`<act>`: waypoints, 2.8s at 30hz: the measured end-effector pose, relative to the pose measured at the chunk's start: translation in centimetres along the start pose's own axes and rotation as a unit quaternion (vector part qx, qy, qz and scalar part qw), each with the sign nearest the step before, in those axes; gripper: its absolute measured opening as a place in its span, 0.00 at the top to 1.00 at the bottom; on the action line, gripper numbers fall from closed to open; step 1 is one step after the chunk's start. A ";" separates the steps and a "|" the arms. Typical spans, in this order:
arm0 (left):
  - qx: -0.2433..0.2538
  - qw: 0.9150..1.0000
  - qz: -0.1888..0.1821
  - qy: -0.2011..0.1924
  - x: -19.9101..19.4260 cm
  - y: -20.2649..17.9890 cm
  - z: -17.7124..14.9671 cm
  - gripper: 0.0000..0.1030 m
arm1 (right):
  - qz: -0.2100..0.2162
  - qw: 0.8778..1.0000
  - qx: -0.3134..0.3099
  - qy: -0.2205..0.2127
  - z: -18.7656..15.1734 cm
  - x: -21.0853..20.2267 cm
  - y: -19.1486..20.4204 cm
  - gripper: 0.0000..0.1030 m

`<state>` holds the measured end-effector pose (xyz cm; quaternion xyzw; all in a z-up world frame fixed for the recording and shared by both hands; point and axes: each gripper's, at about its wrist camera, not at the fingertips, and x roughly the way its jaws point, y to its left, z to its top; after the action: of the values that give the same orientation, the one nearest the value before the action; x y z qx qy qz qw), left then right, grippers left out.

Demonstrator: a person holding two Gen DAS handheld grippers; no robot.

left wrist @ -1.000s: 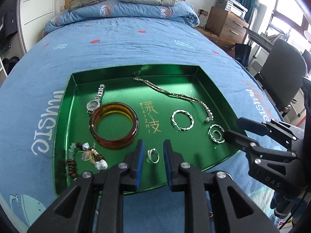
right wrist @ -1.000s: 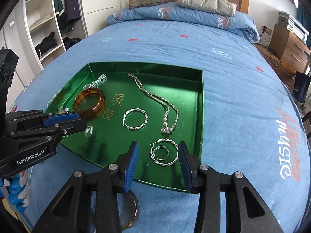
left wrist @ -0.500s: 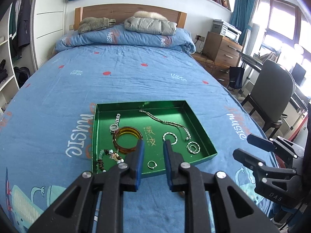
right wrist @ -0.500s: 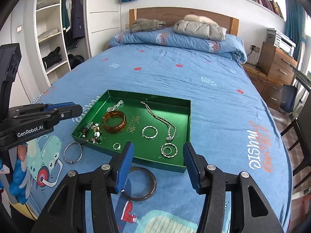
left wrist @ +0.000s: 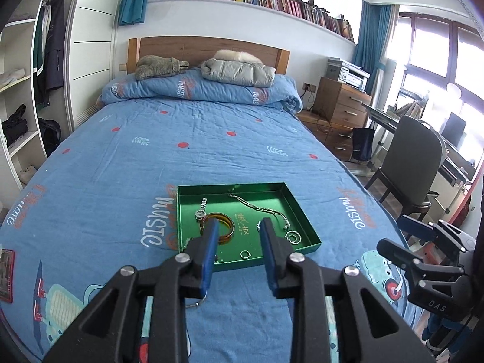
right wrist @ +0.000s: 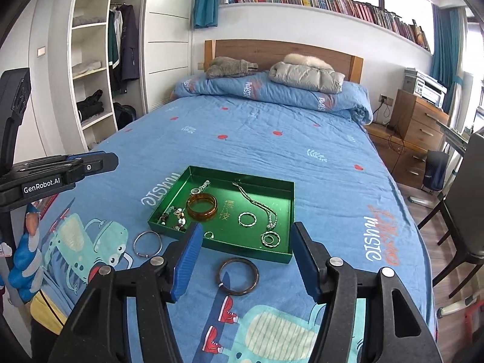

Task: Organize jewelry
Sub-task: 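Move both open tools back toward the silver bangle and dark brown bangle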

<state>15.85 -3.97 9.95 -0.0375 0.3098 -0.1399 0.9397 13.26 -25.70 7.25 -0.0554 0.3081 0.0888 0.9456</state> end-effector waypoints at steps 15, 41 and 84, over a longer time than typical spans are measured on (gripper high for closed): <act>-0.011 1.000 0.015 -0.024 -6.0 3.3 -1.7 0.72 | 0.002 0.999 0.007 -0.034 -1.3 -5.0 1.9 0.41; -0.065 0.995 0.074 0.031 -0.5 11.8 -6.2 0.72 | -0.004 0.998 0.060 0.008 -5.3 0.3 -2.6 0.41; -0.007 0.982 0.175 0.072 9.4 10.4 -11.6 0.68 | 0.009 0.994 0.091 0.067 -10.1 12.0 -2.7 0.41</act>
<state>18.70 3.48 -6.36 0.0206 0.3797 0.0262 0.9245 17.60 -28.38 -7.82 0.0279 0.3781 0.0647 0.9231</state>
